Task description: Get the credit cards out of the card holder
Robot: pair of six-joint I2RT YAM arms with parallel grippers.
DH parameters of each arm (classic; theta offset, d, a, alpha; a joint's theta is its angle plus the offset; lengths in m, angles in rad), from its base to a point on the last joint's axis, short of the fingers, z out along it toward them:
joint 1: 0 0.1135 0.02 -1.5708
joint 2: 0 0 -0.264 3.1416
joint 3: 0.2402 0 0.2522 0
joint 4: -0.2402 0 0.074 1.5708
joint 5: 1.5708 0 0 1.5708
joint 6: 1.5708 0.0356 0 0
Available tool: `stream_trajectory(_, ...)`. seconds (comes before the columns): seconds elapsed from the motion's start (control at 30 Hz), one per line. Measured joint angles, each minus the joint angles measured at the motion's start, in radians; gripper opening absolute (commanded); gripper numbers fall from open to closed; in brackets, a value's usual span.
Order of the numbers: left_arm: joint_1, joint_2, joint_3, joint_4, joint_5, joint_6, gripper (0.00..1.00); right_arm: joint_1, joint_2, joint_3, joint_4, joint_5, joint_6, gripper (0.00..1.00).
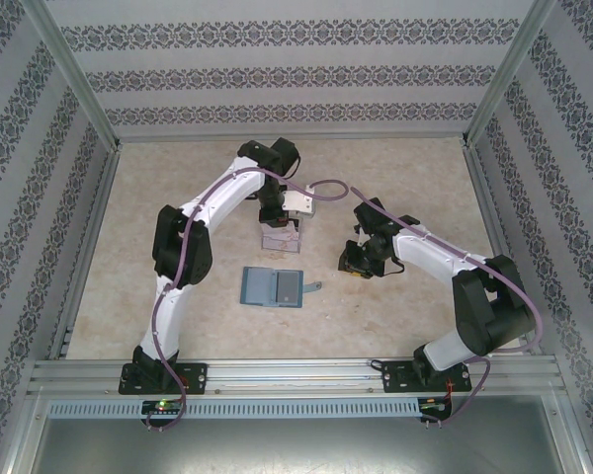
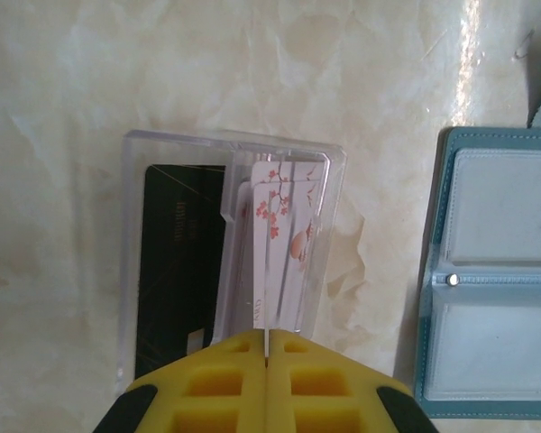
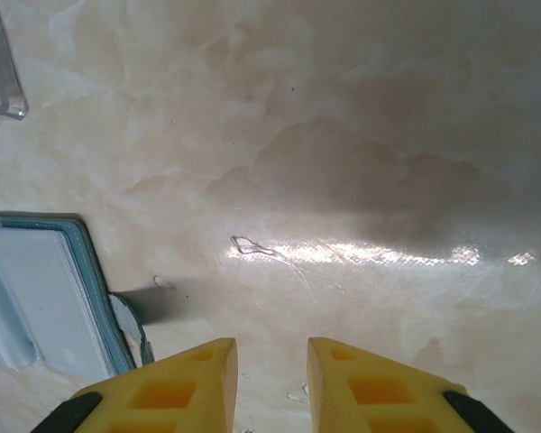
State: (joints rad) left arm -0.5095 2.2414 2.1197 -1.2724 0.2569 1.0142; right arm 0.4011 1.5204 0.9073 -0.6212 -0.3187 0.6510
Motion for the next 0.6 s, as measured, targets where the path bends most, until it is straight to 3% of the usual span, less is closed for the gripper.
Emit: stream_trajectory(0.6, -0.026, 0.085, 0.034, -0.079, 0.033, -0.001, 0.00, 0.000, 0.000, 0.000, 0.000, 0.000, 0.000, 0.27)
